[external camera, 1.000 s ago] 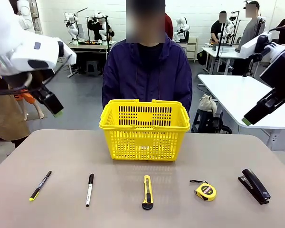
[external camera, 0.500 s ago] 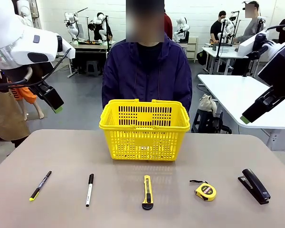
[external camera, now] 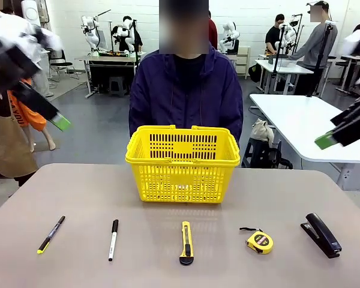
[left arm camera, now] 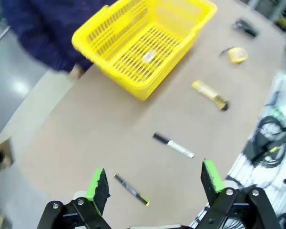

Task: Place the items the person wants into the basket.
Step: Pick up the item the person points to and place it in the Market Basket.

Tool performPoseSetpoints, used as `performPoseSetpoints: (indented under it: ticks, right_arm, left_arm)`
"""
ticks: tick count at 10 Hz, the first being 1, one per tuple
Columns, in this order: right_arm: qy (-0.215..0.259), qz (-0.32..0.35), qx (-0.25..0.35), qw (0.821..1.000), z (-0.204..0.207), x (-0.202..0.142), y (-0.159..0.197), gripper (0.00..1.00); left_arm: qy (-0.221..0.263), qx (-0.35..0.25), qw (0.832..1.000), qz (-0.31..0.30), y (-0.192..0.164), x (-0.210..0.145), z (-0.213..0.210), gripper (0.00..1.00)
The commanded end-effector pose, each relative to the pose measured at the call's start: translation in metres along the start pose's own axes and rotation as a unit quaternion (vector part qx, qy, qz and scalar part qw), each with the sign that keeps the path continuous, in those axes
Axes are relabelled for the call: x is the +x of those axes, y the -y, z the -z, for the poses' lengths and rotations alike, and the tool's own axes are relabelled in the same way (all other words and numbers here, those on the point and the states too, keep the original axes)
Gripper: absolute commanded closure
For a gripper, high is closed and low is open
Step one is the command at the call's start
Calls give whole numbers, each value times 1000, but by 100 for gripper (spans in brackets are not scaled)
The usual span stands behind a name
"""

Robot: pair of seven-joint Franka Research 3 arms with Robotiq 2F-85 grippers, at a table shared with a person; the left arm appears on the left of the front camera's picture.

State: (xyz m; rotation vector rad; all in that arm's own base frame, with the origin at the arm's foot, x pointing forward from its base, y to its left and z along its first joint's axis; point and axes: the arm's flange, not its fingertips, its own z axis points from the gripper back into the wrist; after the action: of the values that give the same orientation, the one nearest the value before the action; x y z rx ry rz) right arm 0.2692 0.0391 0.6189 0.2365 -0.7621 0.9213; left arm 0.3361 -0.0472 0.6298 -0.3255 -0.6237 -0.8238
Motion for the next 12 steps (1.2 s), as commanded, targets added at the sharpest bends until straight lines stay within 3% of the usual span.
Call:
performPoseSetpoints:
  ticks: [1,5,7,11,12]
  right_arm:
    - [99,22,182,978,-20,-47,44,0]
    - [229,195,138,944,-70,-152,103,0]
    - [243,225,119,936,-95,-182,107,0]
    - [227,216,100,945,-113,-187,101,0]
    - [239,236,91,938,-118,-198,103,0]
  left_arm:
    - [58,-179,982,-18,-43,-24,-47,0]
    - [152,-112,980,-62,-88,-107,-112,0]
    - [164,-74,980,-90,-92,-136,-127,0]
    - [175,-38,975,-131,-90,-163,-145,0]
    - [166,-36,975,-147,-93,-165,-144,0]
